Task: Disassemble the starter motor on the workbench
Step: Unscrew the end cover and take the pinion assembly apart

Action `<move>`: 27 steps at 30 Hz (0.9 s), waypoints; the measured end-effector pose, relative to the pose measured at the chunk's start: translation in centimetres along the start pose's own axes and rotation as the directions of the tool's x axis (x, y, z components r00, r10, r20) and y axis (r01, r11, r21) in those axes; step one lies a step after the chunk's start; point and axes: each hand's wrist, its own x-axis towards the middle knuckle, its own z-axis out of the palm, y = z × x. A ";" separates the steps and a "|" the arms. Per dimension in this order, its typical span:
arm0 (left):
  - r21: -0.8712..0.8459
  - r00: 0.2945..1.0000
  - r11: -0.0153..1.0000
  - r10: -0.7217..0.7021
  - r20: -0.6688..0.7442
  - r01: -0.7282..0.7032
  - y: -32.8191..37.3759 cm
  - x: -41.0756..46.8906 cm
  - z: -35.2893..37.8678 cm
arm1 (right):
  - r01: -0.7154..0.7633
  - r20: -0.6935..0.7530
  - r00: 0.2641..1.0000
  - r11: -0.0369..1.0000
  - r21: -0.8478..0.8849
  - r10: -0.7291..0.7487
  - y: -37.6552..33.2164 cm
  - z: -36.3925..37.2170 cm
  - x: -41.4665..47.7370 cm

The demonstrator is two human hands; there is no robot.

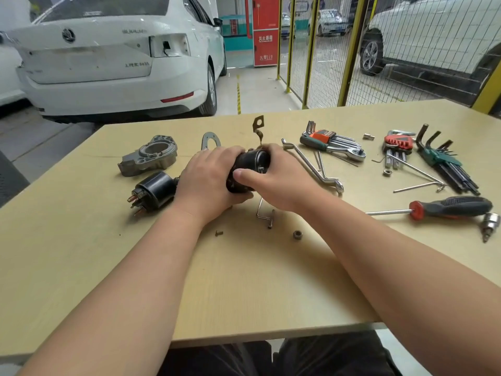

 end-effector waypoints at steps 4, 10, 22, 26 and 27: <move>-0.031 0.995 0.999 0.007 -0.101 -0.010 0.0 -0.1 0.1 | 0.060 -0.042 0.997 0.996 -0.059 -0.063 -0.5 -0.4 -0.4; -0.063 0.990 0.998 0.020 -0.143 -0.029 0.1 0.2 0.2 | 0.094 -0.088 0.990 0.987 -0.134 -0.106 -1.0 -0.8 -0.7; -0.116 0.975 0.992 0.012 -0.221 -0.039 3.1 1.2 -0.2 | 0.121 -0.207 0.963 0.964 -0.238 -0.172 -1.3 -1.7 -1.0; -0.081 0.976 0.996 0.021 -0.218 -0.039 3.1 1.5 -0.7 | 0.138 -0.250 0.948 0.962 -0.234 -0.197 -2.0 -1.8 -0.7; -0.070 0.975 0.996 0.036 -0.219 -0.052 3.0 1.6 -0.9 | 0.139 -0.273 0.940 0.961 -0.240 -0.204 -2.1 -2.0 -0.8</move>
